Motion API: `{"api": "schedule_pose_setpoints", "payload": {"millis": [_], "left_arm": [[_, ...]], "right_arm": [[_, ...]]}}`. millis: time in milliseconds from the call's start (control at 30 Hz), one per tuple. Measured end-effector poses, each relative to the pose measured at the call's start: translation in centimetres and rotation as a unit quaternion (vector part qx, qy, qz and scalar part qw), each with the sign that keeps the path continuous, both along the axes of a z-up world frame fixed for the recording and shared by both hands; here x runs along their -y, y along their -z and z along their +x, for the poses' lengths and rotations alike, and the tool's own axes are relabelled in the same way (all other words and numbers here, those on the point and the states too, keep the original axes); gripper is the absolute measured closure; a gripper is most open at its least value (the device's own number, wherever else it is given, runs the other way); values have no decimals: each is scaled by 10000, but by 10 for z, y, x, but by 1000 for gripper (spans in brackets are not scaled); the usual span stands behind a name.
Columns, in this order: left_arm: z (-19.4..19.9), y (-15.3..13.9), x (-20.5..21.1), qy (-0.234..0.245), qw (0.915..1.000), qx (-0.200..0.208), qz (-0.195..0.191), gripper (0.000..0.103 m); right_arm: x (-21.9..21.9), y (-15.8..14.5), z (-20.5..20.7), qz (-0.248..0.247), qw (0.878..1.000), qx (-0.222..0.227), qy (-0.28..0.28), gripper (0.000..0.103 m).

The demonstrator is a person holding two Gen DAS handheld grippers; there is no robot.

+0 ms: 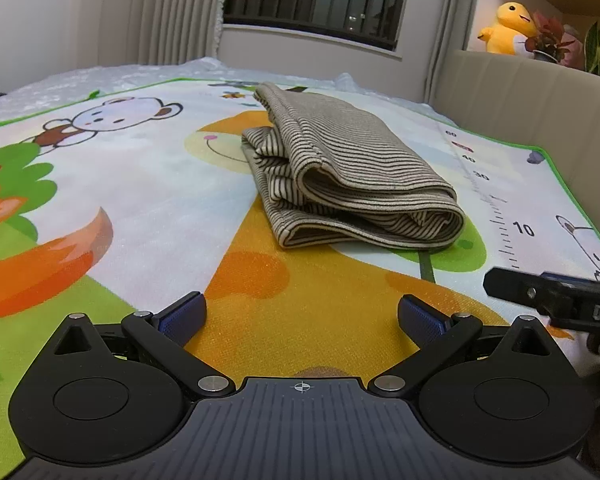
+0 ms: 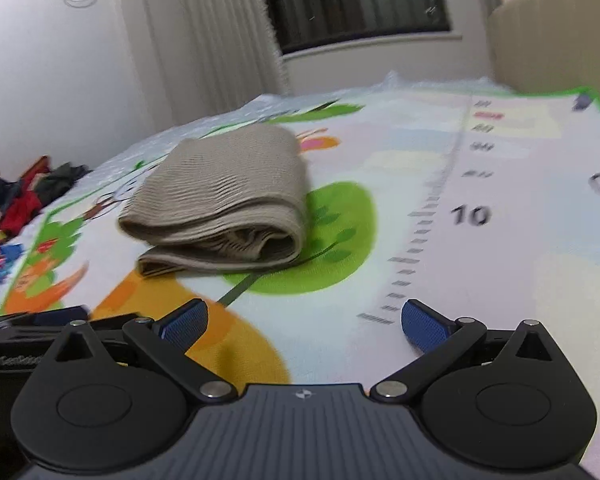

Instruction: Fold clothes

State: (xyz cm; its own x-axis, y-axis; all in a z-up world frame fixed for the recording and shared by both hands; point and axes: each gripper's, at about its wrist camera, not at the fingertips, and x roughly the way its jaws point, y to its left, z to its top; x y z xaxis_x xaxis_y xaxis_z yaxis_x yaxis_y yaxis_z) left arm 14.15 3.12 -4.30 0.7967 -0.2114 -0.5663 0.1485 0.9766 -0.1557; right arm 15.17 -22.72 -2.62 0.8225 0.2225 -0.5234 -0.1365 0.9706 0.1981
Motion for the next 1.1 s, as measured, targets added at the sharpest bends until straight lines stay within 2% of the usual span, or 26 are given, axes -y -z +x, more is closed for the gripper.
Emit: {"api": "schedule_pose_setpoints", "payload": {"millis": [100,167,233,333,567,1100], "left_arm": [[0,0,-1,1,10000,0,-24,0],[0,0,-1,1,10000,1,-30,0],[0,0,-2,3,10000,-6,-42,0],[0,0,-2,-1,10000,-2,-57,0],[0,0,-2,-4,10000,2,-79,0],[0,0,-3,0,9999,13,-130,0]], "right_arm": [[-2,-1,10,-416,9991,-102,-39,0],[1,2,19,-387,9983,-349,-275,0],[1,4,20,-392,9977,-411,-369,0],[3,5,16,-284,9986,-290,-343,0],[22,6,13,417,9985,-190,-290,0],[23,6,11,474,9984,-165,-278,0]]}}
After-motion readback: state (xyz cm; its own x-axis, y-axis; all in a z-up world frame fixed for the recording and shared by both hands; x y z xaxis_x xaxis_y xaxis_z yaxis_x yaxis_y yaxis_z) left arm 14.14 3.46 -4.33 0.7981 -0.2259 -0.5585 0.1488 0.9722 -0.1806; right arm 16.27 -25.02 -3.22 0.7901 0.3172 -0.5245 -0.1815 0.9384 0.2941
